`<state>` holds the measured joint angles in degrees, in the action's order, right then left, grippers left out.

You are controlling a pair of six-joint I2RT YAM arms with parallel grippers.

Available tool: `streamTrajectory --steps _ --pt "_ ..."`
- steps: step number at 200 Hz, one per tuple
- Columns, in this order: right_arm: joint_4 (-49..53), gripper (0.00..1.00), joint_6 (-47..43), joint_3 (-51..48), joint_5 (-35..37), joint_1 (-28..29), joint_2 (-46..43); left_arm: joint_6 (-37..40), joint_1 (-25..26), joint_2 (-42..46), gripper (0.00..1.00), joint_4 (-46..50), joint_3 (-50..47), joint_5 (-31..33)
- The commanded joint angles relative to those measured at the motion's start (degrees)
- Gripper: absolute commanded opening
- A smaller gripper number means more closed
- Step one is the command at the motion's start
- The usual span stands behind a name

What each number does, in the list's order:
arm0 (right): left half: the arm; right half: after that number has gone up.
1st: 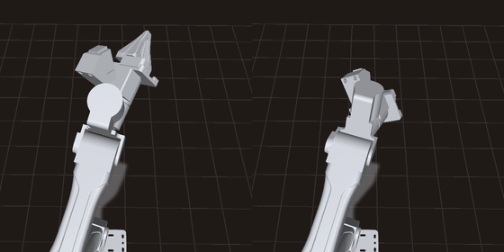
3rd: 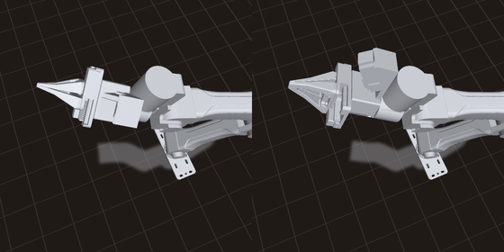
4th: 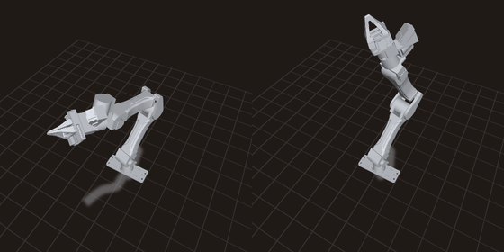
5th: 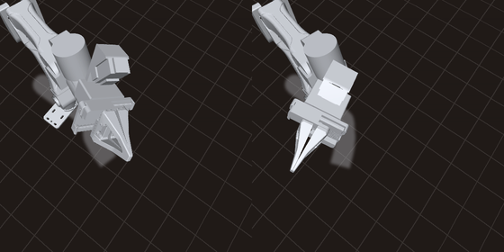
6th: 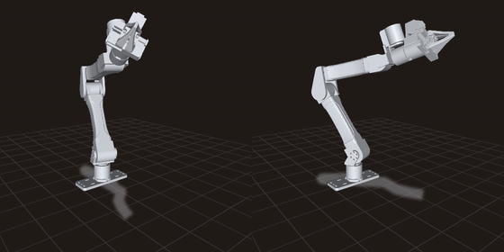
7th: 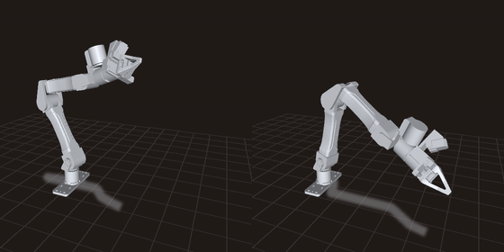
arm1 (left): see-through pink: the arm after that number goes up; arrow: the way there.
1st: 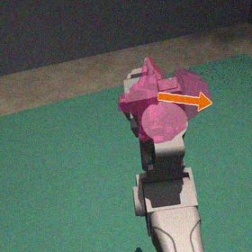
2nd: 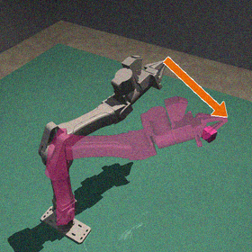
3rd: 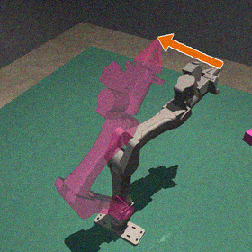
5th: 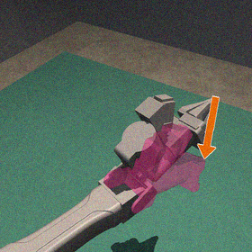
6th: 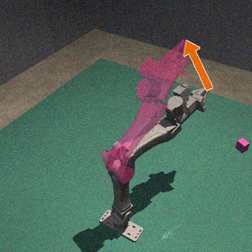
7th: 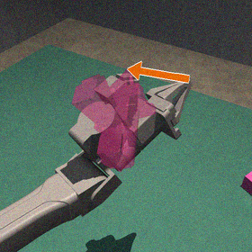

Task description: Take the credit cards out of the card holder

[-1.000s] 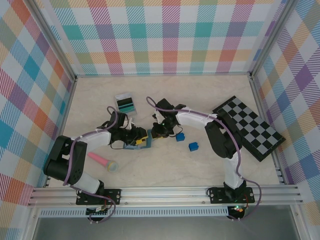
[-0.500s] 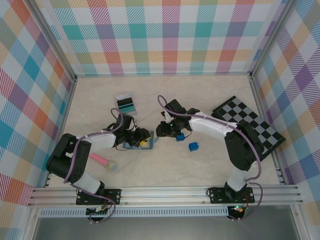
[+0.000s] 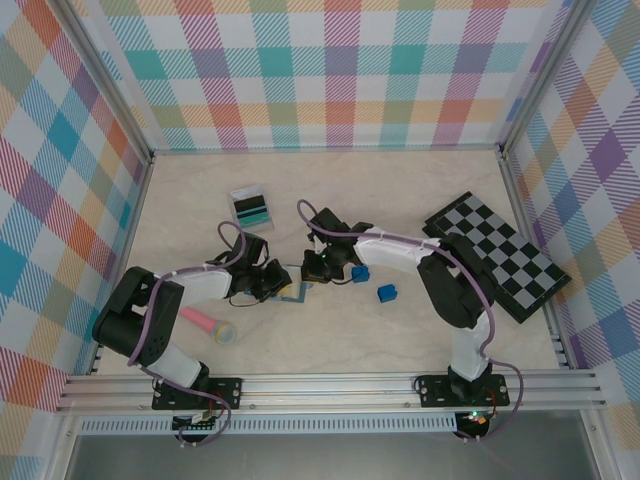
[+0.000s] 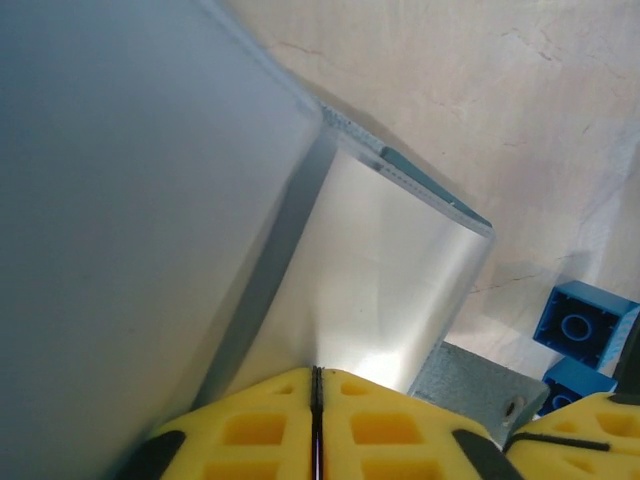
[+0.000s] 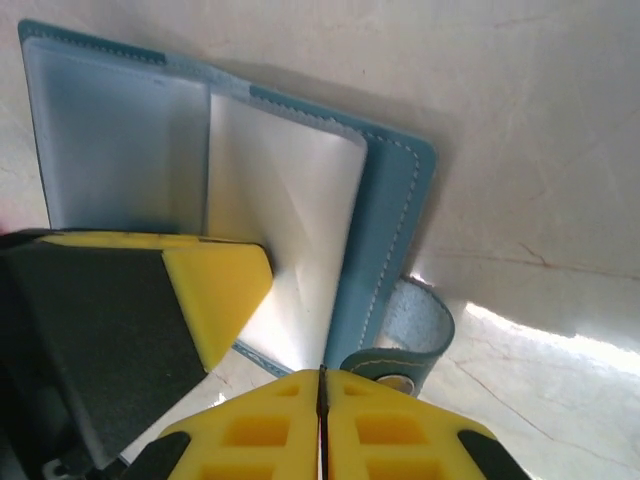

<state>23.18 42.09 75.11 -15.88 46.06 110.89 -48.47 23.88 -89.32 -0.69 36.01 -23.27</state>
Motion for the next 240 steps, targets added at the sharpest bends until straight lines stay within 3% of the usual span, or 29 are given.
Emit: streamTrajectory --steps 1,42,87,153,240 --pt "2.1 0.11 2.8 3.0 3.9 -0.3 -0.2 0.1 1.0 -1.5 0.06 2.6 -1.5 1.8" --pt "4.7 0.19 2.8 3.1 14.9 0.1 -5.5 0.6 1.0 -1.6 0.01 3.5 -1.4 1.4" --pt "4.3 0.26 2.9 7.0 12.6 2.7 -2.8 0.1 1.0 -1.5 0.0 2.5 -1.7 1.5" --pt "2.4 0.08 7.7 7.1 7.9 3.8 3.5 0.6 1.0 -0.9 0.0 4.0 -1.9 2.9" --pt "5.3 0.04 7.2 9.2 8.3 3.8 9.8 -1.7 0.9 4.9 0.03 9.1 1.9 0.9"
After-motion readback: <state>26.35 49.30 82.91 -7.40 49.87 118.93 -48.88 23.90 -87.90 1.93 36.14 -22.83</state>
